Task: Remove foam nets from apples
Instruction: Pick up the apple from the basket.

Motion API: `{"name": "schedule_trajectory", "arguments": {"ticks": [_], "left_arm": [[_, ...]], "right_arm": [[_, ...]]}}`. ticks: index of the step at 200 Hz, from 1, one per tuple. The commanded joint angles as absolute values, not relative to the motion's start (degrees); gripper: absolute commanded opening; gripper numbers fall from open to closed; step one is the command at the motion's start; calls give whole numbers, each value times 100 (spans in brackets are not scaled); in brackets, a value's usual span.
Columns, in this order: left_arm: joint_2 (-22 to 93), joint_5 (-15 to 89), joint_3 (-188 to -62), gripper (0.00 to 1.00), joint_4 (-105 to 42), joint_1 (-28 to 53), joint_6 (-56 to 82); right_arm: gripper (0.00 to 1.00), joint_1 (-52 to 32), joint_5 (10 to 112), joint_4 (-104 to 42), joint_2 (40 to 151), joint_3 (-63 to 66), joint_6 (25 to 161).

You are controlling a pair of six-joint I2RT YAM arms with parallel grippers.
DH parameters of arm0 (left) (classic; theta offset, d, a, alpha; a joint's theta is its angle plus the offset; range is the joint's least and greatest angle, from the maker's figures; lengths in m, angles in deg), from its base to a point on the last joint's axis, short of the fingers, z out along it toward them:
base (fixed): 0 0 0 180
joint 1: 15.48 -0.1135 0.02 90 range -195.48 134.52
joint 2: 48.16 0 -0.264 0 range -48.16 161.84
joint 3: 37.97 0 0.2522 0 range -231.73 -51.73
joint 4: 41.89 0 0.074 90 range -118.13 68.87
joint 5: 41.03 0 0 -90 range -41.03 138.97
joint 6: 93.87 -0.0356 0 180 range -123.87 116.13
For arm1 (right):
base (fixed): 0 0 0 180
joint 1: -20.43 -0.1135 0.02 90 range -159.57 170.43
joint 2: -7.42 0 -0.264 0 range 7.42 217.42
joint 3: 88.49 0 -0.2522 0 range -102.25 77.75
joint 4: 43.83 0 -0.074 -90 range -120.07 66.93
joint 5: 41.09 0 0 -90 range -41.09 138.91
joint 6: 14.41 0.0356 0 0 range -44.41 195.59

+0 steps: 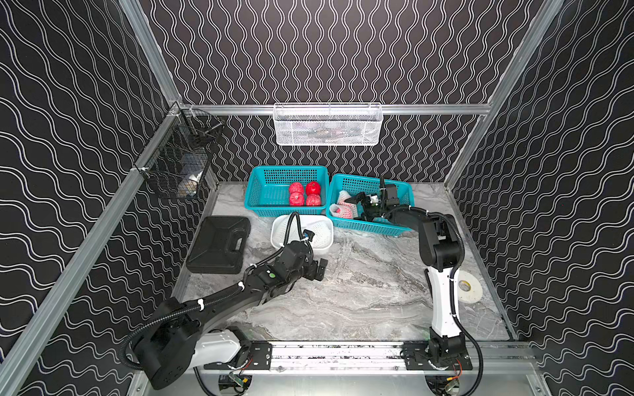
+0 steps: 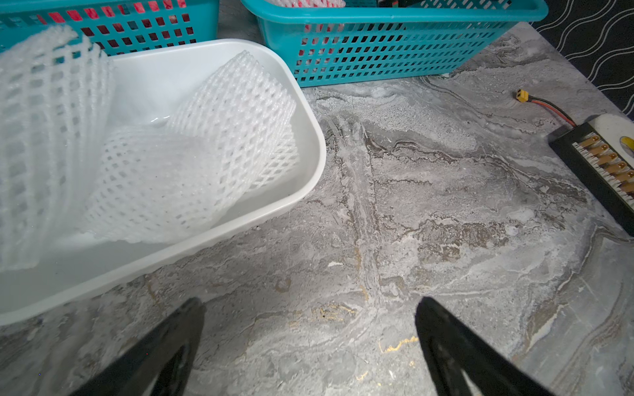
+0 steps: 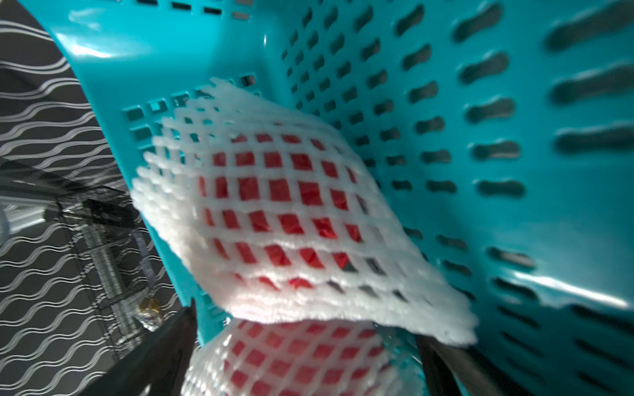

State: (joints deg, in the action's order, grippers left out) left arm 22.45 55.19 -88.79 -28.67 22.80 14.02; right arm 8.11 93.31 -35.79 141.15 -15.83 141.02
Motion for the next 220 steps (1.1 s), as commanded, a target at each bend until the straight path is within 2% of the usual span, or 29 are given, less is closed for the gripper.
{"name": "schedule_trajectory", "arguments": {"ticks": [1,28,58,118,159,182,220], "left_arm": [[2261,5591,-8882,99,-3050,2284,1406],[2212,5626,-8873,99,-3009,2278,1389],[2194,5661,-8831,99,-2981,2284,1380],[2260,5639,-8873,99,-3004,2280,1377],[2300,5653,-8939,99,-2915,2284,1345],[2312,5671,-8939,99,-2943,2284,1328],[2433,5583,-8987,99,-2952,2275,1323]], "right_arm": [[100,788,9374,-4359,14250,-1542,14835],[100,763,9446,-4657,14352,-1514,15088],[95,768,9346,-4737,14201,-1358,15006],[79,762,9512,-5462,14094,-1137,15294],[89,742,9616,-5475,14014,-1206,15394],[90,740,9707,-5647,14067,-1205,15561],[92,688,9611,-5102,14233,-1275,15113]]}}
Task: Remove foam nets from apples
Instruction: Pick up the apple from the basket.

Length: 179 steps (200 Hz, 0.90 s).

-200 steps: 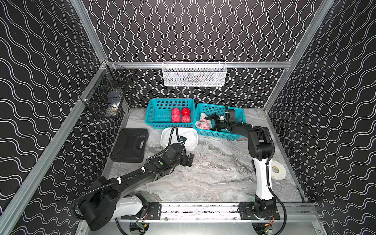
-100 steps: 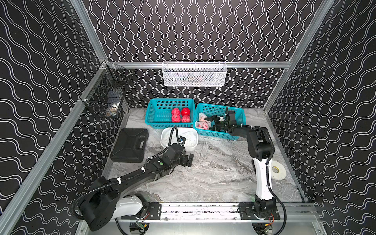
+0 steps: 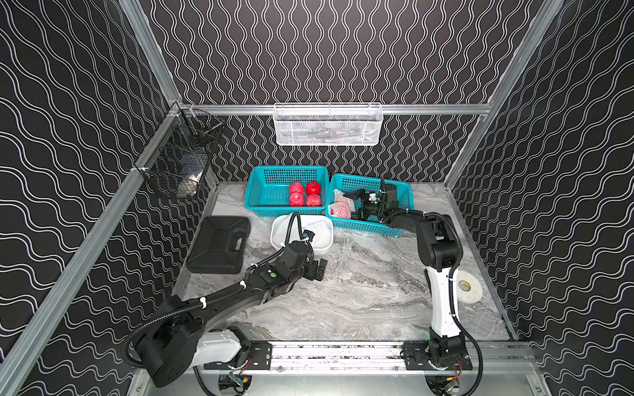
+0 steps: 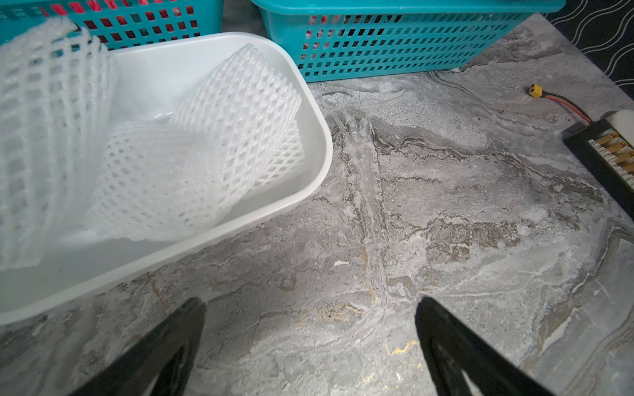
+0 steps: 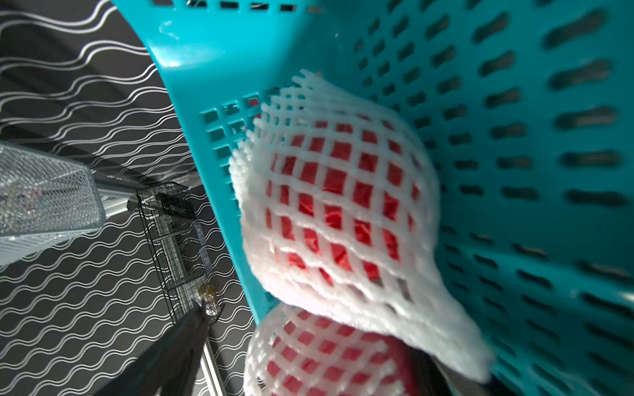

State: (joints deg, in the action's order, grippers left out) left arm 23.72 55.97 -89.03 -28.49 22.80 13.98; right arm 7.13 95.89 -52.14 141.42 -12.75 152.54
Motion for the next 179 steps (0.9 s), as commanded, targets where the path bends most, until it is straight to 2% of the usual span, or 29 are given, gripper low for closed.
{"name": "schedule_trajectory", "arguments": {"ticks": [1,78,144,179], "left_arm": [[2439,5583,-8987,99,-2949,2275,1320],[2504,5601,-9004,99,-2919,2279,1292],[2607,5582,-9049,99,-2939,2281,1292],[2587,5608,-9059,99,-2910,2280,1274]], "right_arm": [[92,684,9615,-5113,14242,-1268,15120],[91,695,9491,-4840,14394,-1448,14881],[82,698,9390,-4978,14206,-1297,14906],[70,696,9478,-5302,14249,-1236,15154]]}}
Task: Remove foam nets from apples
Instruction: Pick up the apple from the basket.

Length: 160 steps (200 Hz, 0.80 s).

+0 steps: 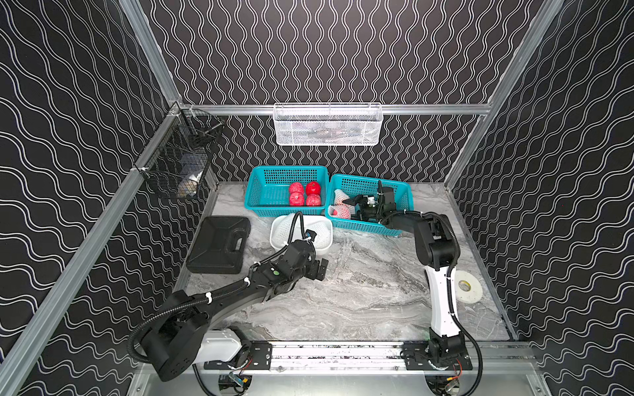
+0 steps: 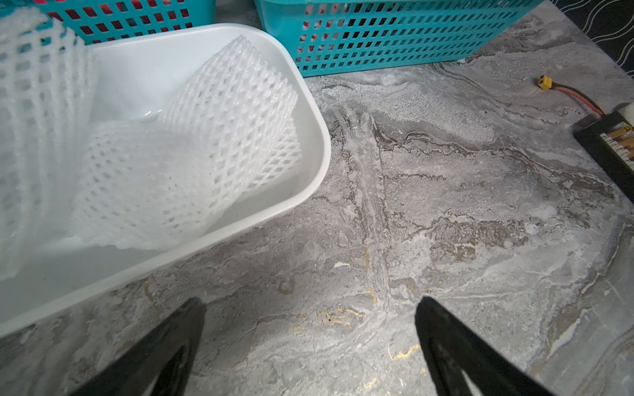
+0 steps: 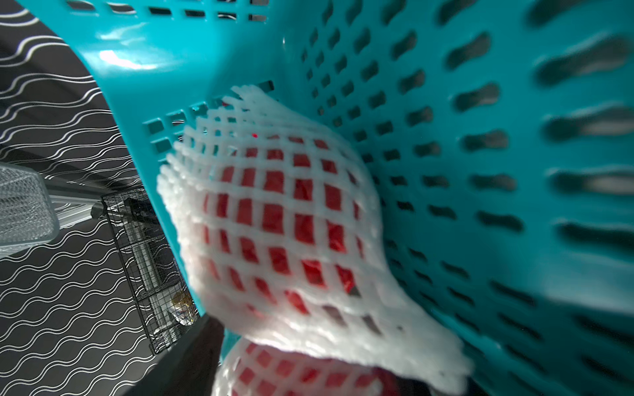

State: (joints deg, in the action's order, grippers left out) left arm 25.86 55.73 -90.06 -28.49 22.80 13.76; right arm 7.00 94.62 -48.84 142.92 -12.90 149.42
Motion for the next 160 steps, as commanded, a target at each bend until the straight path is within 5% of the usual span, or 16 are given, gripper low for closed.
{"name": "schedule_trajectory", "arguments": {"ticks": [1,160], "left_arm": [[2586,5613,-9063,99,-2910,2278,1274],[2451,5739,-9071,99,-2765,2276,1171]], "right_arm": [[70,697,9478,-5315,14250,-1235,15162],[82,678,10267,-5679,13682,-780,14956]]}}
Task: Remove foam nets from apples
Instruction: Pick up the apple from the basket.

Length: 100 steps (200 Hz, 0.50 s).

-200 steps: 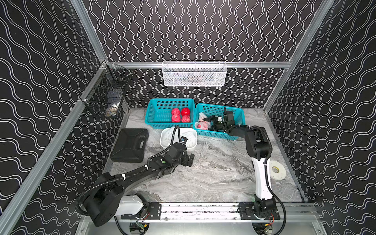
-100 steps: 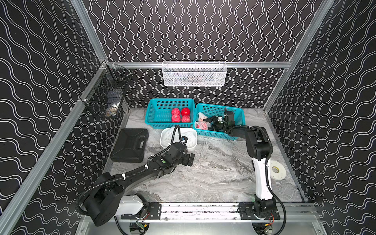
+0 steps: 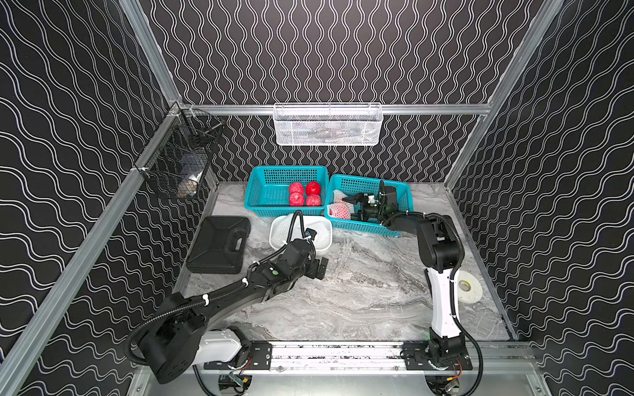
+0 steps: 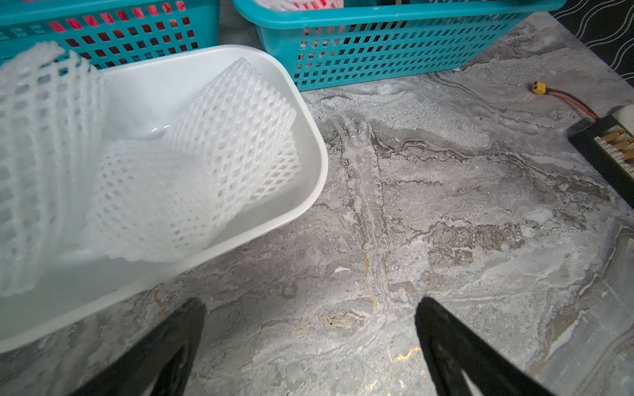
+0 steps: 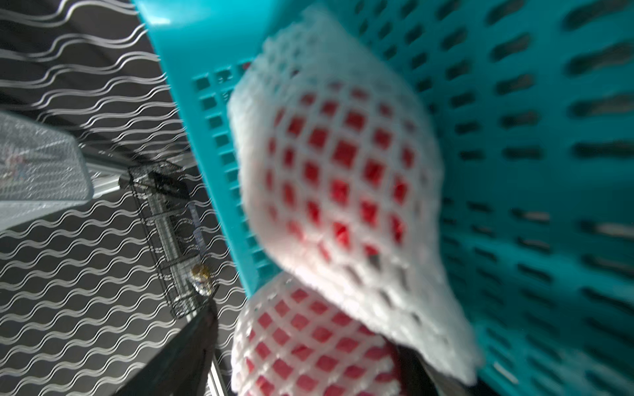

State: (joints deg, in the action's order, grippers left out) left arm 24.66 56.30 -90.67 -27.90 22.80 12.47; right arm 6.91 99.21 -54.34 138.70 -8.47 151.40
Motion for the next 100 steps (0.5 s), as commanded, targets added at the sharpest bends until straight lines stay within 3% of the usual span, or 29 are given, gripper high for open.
{"name": "schedule_trajectory", "arguments": {"ticks": [1,69,100], "left_arm": [[2447,5744,-9073,99,-2767,2280,1170],[2576,5643,-9171,99,-2814,2281,1177],[2612,5653,-9185,99,-2788,2276,1150]], "right_arm": [[82,679,10268,-5674,13672,-778,14945],[83,672,10296,-5340,13729,-767,14447],[87,638,10048,-4285,13837,-1063,13625]]}}
